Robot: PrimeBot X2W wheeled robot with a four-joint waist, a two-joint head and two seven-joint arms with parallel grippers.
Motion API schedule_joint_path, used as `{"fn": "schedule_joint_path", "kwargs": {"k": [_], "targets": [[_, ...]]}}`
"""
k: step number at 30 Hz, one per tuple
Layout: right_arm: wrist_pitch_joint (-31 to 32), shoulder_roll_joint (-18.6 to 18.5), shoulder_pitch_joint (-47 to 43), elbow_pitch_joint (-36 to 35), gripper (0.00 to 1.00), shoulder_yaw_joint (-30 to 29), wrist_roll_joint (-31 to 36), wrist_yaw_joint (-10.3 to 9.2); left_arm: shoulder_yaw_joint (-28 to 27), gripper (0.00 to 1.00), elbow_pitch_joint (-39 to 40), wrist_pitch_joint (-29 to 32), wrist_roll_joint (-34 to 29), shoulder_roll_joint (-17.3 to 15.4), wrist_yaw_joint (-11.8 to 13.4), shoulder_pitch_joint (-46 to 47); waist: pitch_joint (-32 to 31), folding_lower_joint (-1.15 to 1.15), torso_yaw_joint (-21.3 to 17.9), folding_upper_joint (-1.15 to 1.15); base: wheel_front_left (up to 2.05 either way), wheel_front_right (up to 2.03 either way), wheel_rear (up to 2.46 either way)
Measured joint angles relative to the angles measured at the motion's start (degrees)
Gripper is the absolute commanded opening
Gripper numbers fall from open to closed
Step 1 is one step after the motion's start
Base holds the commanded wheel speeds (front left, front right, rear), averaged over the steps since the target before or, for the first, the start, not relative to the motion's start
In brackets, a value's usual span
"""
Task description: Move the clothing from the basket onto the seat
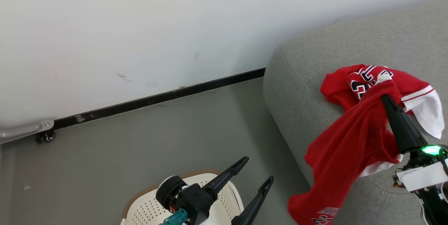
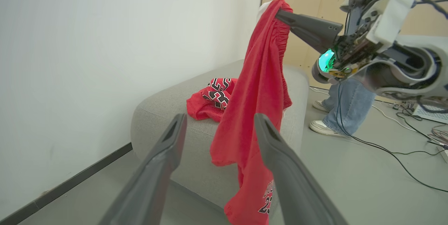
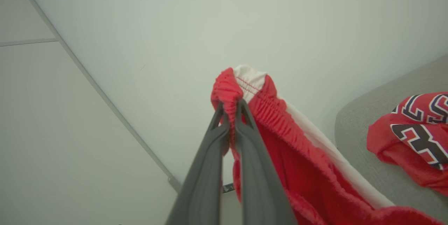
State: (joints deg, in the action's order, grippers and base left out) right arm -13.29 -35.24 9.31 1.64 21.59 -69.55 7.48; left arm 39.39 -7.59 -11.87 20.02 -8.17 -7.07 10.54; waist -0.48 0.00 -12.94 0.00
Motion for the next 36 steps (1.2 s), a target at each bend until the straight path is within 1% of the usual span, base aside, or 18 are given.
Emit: {"fn": "schedule_joint_path", "kwargs": {"k": [12,16,19,21,30,36], "targets": [[0.0,0.0,0.1,0.0,0.0,0.7,0.1,0.0,0.1,1.0,-0.4,-0.4,0.0,0.1,0.0,0.0,-0.1,0.0,-3.2,0.0,0.0,0.0,0.0],[0.7,0.0,1.2,1.2,0.0,1.0,0.6,0.0,-0.1,1.0,-0.4,-0.8,0.0,0.1,0.0,0.0,0.0,0.0,-3.9,0.0,0.0,0.0,0.0],[1.6,-0.3,4.3,2.7,0.0,0.4,0.6,0.0,-0.3,1.0,-0.4,-0.8,0.0,0.0,0.0,0.0,0.4,0.0,-4.3,0.0,0.0,0.0,0.0],[2.1,-0.6,7.0,3.9,0.0,-1.0,0.6,0.0,-0.6,1.0,-0.4,-0.8,0.0,-0.2,0.0,0.0,0.8,0.0,-4.4,0.0,0.0,0.0,0.0],[2.8,-3.4,21.7,11.0,0.0,-9.5,1.1,0.0,-1.8,1.0,1.1,-0.7,-0.1,-0.8,0.6,0.1,3.1,0.0,-4.4,0.0,0.0,0.0,0.0],[4.0,-6.0,31.0,16.0,0.0,-13.6,2.4,0.0,-2.2,1.0,2.5,-0.2,-0.4,-1.3,1.1,0.7,5.1,0.0,-4.1,0.0,0.0,0.0,0.0]]}}
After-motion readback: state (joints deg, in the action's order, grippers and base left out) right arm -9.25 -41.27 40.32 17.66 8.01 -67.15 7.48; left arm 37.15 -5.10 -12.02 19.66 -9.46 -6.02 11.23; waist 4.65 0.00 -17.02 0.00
